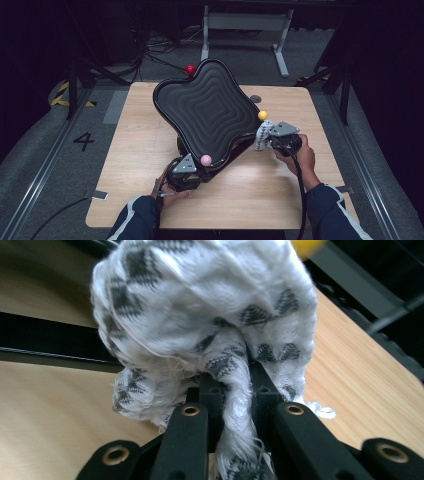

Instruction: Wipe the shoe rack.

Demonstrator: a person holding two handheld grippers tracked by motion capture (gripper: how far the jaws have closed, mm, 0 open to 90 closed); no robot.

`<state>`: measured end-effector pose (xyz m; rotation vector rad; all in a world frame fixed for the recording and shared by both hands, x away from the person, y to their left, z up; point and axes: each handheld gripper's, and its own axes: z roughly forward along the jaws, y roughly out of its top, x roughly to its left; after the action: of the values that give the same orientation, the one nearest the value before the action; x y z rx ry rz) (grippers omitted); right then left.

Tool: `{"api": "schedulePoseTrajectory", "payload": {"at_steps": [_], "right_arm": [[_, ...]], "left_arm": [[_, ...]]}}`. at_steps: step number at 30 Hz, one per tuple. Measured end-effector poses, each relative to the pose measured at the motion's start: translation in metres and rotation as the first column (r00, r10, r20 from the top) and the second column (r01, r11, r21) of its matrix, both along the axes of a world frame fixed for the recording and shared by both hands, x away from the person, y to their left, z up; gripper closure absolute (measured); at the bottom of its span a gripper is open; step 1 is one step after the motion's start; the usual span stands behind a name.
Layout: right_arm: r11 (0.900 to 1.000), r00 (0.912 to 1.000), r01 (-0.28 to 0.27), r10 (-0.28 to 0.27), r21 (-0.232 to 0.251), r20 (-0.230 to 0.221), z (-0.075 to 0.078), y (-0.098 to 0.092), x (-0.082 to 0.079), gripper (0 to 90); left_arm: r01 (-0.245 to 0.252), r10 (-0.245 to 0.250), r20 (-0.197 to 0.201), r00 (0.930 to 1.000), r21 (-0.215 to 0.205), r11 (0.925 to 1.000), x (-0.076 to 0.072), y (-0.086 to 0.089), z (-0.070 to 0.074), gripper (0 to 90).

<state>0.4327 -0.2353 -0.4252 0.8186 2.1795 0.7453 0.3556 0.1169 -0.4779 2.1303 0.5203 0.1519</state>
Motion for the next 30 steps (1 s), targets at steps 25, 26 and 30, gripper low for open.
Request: {"api": "schedulePoseTrajectory", "payload": {"at_steps": [25, 26, 30], "right_arm": [[0.98, 0.9759, -0.201, 0.2, 0.002, -0.086, -0.023, 0.062, -0.015, 81.4], [0.979, 0.9753, -0.203, 0.203, 0.002, -0.088, -0.024, 0.064, -0.016, 81.3], [0.972, 0.9686, -0.233, 0.231, -0.007, -0.091, -0.03, 0.075, -0.017, 81.3]], "left_arm": [[-0.004, 0.004, -0.001, 1.0, 0.001, 1.0, 0.0, 0.0, 0.0, 73.2], [-0.001, 0.001, 0.0, 1.0, 0.002, 1.0, 0.0, 0.0, 0.0, 73.2], [-0.001, 0.001, 0.002, 1.0, 0.003, 1.0, 0.0, 0.0, 0.0, 73.2]]}}
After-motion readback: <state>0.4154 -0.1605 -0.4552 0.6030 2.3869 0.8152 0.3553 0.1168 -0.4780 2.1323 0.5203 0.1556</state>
